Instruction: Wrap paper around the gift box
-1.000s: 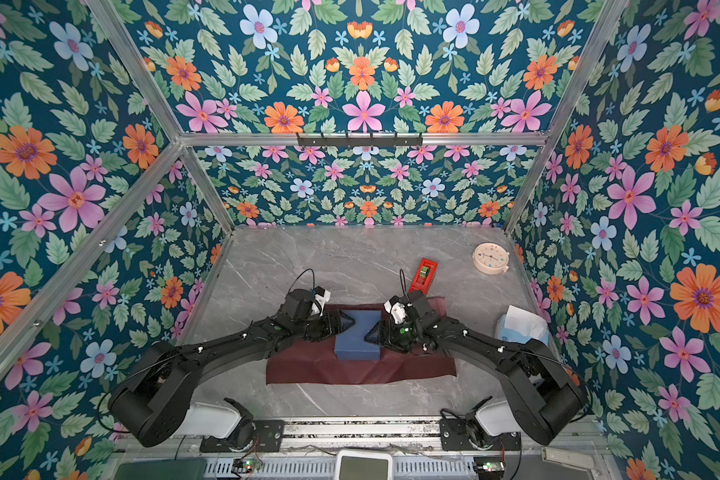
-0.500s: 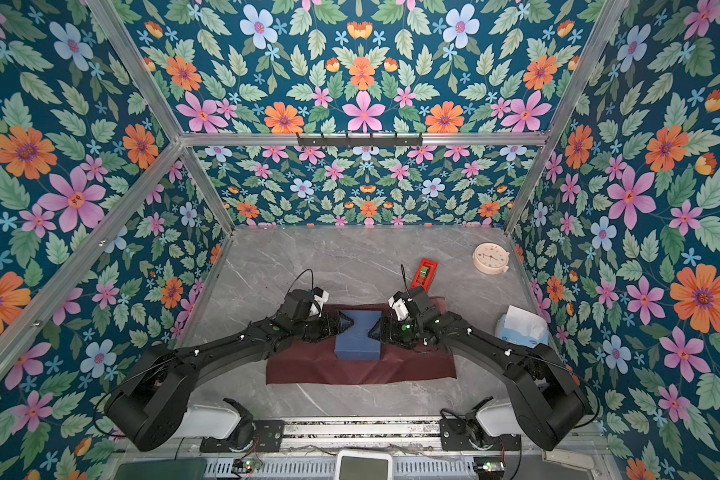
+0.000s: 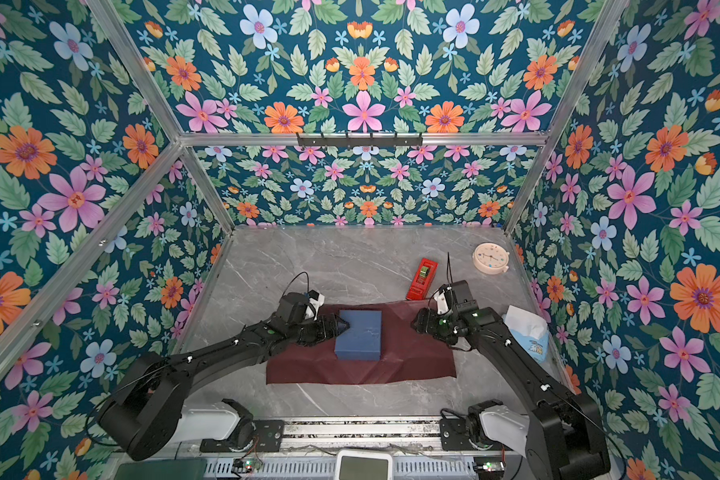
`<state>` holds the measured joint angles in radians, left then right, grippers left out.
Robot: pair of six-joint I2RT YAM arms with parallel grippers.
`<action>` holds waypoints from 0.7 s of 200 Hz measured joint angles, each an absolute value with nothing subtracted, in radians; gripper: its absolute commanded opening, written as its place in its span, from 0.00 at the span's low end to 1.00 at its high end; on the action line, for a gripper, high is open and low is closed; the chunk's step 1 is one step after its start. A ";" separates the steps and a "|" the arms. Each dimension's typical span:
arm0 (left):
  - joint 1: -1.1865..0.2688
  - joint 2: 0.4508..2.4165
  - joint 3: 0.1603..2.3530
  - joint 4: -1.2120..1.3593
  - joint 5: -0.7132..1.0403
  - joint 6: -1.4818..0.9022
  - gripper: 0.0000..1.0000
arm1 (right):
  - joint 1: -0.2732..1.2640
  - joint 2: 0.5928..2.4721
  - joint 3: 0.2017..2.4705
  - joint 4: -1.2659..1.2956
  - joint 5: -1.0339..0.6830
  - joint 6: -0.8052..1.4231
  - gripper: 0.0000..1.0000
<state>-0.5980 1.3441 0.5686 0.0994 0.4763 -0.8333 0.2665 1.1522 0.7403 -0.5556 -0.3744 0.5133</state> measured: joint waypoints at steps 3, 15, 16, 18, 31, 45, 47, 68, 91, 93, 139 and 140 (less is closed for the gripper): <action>-0.598 1.346 0.566 0.105 0.481 -0.837 0.86 | 0.265 1.154 0.738 -0.556 -0.374 0.513 0.79; -0.598 1.352 0.558 0.123 0.500 -0.840 0.86 | 0.264 1.161 0.731 -0.556 -0.374 0.513 0.79; -0.599 1.352 0.557 0.126 0.502 -0.840 0.86 | 0.264 1.161 0.731 -0.556 -0.374 0.513 0.79; -0.599 1.353 0.556 0.129 0.505 -0.842 0.86 | 0.264 1.162 0.730 -0.556 -0.374 0.513 0.79; -0.601 1.353 0.548 0.145 0.518 -0.862 0.86 | 0.264 1.165 0.730 -0.556 -0.373 0.510 0.79; -0.603 1.351 0.542 0.150 0.524 -0.863 0.86 | 0.264 1.165 0.730 -0.558 -0.366 0.504 0.79; -0.603 1.350 0.541 0.151 0.524 -0.865 0.86 | 0.264 1.165 0.730 -0.559 -0.364 0.502 0.79; -0.603 1.343 0.539 0.153 0.525 -0.865 0.86 | 0.264 1.165 0.739 -0.583 -0.337 0.494 0.79; -0.602 1.338 0.539 0.155 0.523 -0.865 0.86 | 0.263 1.165 0.752 -0.625 -0.288 0.490 0.80; -0.602 1.337 0.540 0.154 0.523 -0.865 0.86 | 0.263 1.165 0.753 -0.630 -0.283 0.490 0.80; -0.586 1.266 0.562 0.094 0.447 -0.842 0.86 | 0.158 1.141 0.706 -0.684 -0.219 0.506 0.82; -0.585 1.264 0.562 0.094 0.445 -0.841 0.86 | 0.156 1.139 0.704 -0.684 -0.217 0.508 0.82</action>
